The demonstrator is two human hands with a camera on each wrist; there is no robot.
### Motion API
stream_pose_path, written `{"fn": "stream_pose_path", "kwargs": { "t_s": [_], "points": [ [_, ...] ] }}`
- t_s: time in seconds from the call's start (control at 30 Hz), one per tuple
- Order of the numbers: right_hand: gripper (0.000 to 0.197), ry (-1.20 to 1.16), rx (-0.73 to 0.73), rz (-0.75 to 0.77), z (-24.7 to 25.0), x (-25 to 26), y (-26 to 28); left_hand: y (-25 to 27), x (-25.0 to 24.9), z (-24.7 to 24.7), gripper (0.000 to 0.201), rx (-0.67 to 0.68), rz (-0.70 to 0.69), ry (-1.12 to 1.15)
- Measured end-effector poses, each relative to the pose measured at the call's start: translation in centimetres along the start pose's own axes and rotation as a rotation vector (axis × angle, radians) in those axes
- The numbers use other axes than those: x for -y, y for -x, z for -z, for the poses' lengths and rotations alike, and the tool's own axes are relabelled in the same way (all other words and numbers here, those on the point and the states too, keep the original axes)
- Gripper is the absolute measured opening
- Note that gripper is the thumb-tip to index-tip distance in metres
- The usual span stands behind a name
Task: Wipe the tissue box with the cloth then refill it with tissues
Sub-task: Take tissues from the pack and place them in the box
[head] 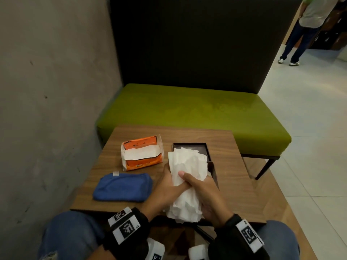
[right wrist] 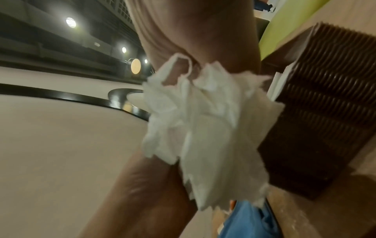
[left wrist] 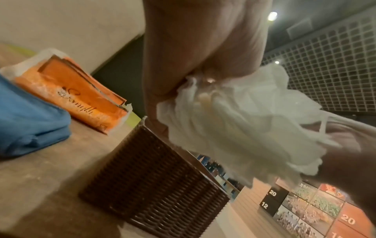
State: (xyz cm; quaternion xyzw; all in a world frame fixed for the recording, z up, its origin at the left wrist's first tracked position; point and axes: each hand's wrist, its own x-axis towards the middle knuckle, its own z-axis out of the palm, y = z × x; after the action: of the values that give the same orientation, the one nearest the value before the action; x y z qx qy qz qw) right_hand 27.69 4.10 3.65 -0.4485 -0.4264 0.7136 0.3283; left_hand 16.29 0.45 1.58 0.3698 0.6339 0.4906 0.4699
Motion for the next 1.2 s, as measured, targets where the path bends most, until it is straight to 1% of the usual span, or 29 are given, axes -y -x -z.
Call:
{"fn": "stream_pose_path", "kwargs": {
  "t_s": [0.03, 0.07, 0.1, 0.17, 0.2, 0.23, 0.27, 0.33, 0.4, 0.43, 0.5, 0.53, 0.57, 0.63, 0.67, 0.7, 0.73, 0.77, 0.8, 0.83, 0.87, 0.9, 0.97, 1.03, 1.1, 1.13, 1.17, 1.2],
  "points": [
    [0.027, -0.020, 0.005, -0.023, 0.2, 0.0, -0.1, 0.1, -0.1, 0.1, 0.075, 0.028, -0.004, 0.048],
    [0.032, -0.064, 0.017, -0.045, 0.4, 0.2, -0.1, -0.1, -0.1, 0.2, 0.076, 0.061, 0.015, 0.152],
    [0.037, -0.127, 0.033, -0.064, 0.6, 0.4, -0.1, -0.1, -0.4, 0.5, 0.072, 0.093, 0.043, 0.287],
    [0.035, -0.245, 0.077, -0.084, 1.2, 0.8, -0.1, -0.5, -0.5, 1.2, 0.065, 0.124, 0.099, 0.500],
    [0.032, -0.288, 0.110, -0.092, 1.3, 1.0, 0.1, -0.4, -0.5, 1.4, 0.059, 0.132, 0.095, 0.505],
    [0.029, -0.308, 0.134, -0.103, 1.2, 1.1, 0.3, -0.3, -0.7, 1.3, 0.052, 0.139, 0.081, 0.438],
    [0.026, -0.303, 0.146, -0.108, 1.0, 0.9, 0.4, -0.1, -0.9, 1.0, 0.049, 0.141, 0.076, 0.328],
    [0.030, -0.246, 0.107, -0.111, 0.7, 0.4, 0.3, 0.2, -1.1, 0.2, 0.051, 0.144, 0.041, 0.127],
    [0.037, -0.237, 0.095, -0.111, 0.8, 0.3, 0.3, 0.0, -1.3, 0.3, 0.040, 0.108, 0.005, 0.059],
    [0.036, -0.251, 0.100, -0.111, 0.9, 0.2, 0.1, -0.1, -1.6, 0.5, 0.039, 0.101, 0.002, 0.056],
    [0.036, -0.293, 0.098, -0.120, 1.0, 0.4, 0.0, 0.1, -1.9, 0.6, 0.055, 0.124, 0.020, 0.095],
    [0.037, -0.318, 0.085, -0.119, 0.9, 0.2, -0.1, 0.2, -2.0, 0.6, 0.063, 0.144, 0.045, 0.164],
    [0.039, -0.351, 0.073, -0.108, 0.8, 0.1, -0.3, 0.3, -2.1, 0.7, 0.064, 0.157, 0.058, 0.253],
    [0.047, -0.455, 0.039, -0.075, 0.5, 0.3, -0.6, 0.4, -2.4, 0.9, 0.054, 0.171, 0.034, 0.436],
    [0.044, -0.517, 0.019, -0.056, 0.5, 0.5, -0.8, 0.3, -2.3, 1.2, 0.056, 0.147, 0.025, 0.515],
    [0.038, -0.575, 0.004, -0.032, 0.6, 0.8, -1.0, 0.4, -2.2, 1.5, 0.067, 0.121, 0.013, 0.564],
    [0.035, -0.628, 0.004, 0.000, 0.8, 1.0, -1.2, 0.3, -1.8, 1.8, 0.086, 0.108, -0.002, 0.582],
    [0.036, -0.666, 0.008, 0.025, 0.8, 1.2, -1.3, 0.5, -1.4, 1.8, 0.099, 0.104, 0.009, 0.586],
    [0.040, -0.693, 0.006, 0.048, 0.6, 1.2, -1.3, 0.8, -1.2, 1.5, 0.100, 0.142, 0.021, 0.606],
    [0.044, -0.705, 0.002, 0.061, 0.4, 1.0, -1.4, 1.0, -0.8, 1.0, 0.092, 0.169, 0.031, 0.611],
    [0.047, -0.697, 0.000, 0.071, 0.1, 0.7, -1.5, 1.2, -0.7, 0.3, 0.080, 0.188, 0.034, 0.601],
    [0.049, -0.680, 0.011, 0.079, -0.3, 0.5, -1.2, 1.2, -0.6, -0.2, 0.067, 0.168, 0.035, 0.589],
    [0.048, -0.603, 0.004, 0.115, -0.2, 0.3, -1.2, 1.2, -0.9, -0.7, 0.050, 0.101, -0.006, 0.552],
    [0.047, -0.522, -0.018, 0.150, 1.1, 0.8, -1.2, 0.8, -1.2, 0.2, 0.042, 0.045, -0.040, 0.505],
    [0.059, -0.422, -0.019, 0.154, 3.3, 1.5, -1.4, 0.5, -1.5, 1.6, 0.034, -0.025, -0.039, 0.484],
    [0.066, -0.347, -0.004, 0.146, 4.3, 1.7, -1.5, 0.3, -1.5, 2.3, 0.029, -0.041, -0.029, 0.482],
    [0.068, -0.252, 0.024, 0.127, 4.9, 2.1, -1.4, 0.2, -1.6, 2.8, 0.027, -0.047, -0.019, 0.482],
    [0.064, -0.162, 0.067, 0.111, 5.1, 2.3, -1.2, 0.2, -1.5, 3.0, 0.027, -0.033, -0.008, 0.482]
  ]
}}
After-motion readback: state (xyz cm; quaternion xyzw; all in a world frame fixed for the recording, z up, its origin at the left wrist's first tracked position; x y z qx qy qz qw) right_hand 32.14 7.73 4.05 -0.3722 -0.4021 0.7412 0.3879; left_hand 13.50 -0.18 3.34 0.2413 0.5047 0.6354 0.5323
